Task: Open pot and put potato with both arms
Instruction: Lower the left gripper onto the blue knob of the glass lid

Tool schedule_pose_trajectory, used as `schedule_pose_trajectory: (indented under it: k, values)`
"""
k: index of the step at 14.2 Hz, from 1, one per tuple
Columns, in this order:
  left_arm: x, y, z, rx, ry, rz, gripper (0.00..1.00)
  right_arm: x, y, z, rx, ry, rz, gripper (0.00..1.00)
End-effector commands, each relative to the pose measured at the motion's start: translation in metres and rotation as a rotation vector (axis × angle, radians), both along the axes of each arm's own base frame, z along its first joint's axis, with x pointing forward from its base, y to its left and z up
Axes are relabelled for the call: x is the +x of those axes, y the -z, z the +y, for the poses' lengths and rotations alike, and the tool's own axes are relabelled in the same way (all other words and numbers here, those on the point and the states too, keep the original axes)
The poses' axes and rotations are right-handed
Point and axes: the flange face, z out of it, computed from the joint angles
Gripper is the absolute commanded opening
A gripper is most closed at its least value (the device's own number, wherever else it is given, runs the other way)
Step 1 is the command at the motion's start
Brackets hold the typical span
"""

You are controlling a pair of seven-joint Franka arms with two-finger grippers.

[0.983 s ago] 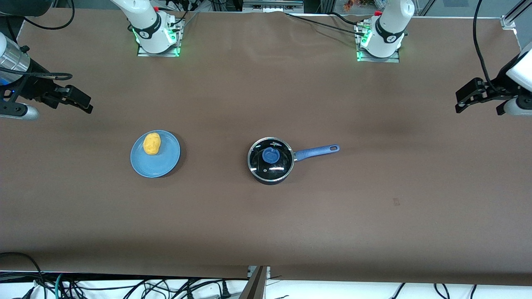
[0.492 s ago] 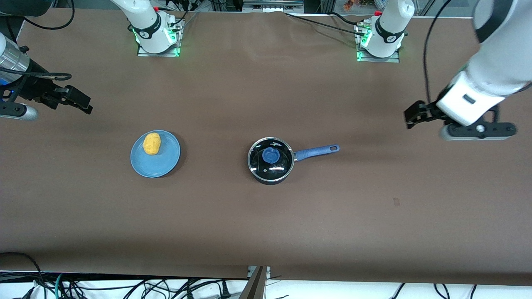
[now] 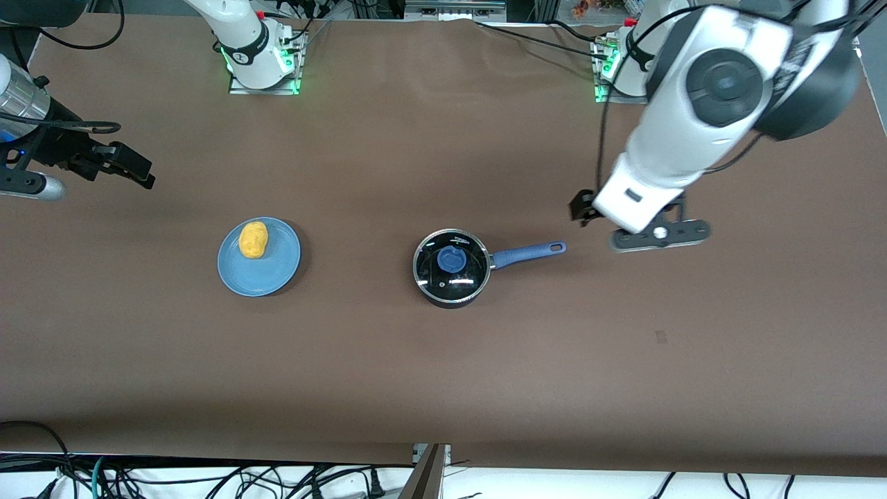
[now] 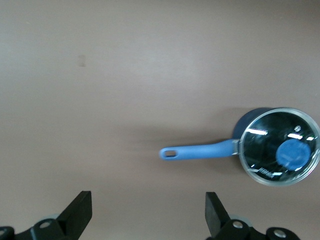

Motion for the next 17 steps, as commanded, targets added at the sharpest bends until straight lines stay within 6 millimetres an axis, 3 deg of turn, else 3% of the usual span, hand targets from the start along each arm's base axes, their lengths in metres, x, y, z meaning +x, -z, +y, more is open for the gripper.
schedule_pose_trajectory:
  k: [1, 4, 7, 13, 17]
  values:
    - [0.007, 0.029, -0.041, -0.015, -0.071, -0.022, 1.0, -0.001, -0.006, 0.001, 0.011, -0.003, 0.003, 1.0]
    - [0.005, 0.063, -0.088, -0.043, -0.184, -0.064, 1.0, -0.001, -0.007, 0.0, 0.011, -0.001, 0.001, 1.0]
    - [0.0, 0.09, -0.121, -0.06, -0.232, -0.081, 1.0, -0.001, -0.006, 0.0, 0.011, -0.001, 0.003, 1.0]
    - [-0.007, 0.141, -0.169, -0.115, -0.425, -0.125, 1.0, -0.001, -0.007, 0.0, 0.011, 0.0, 0.001, 1.0]
    - [-0.019, 0.175, -0.193, -0.096, -0.421, -0.116, 1.0, -0.001, -0.007, 0.0, 0.012, 0.002, 0.0, 1.0]
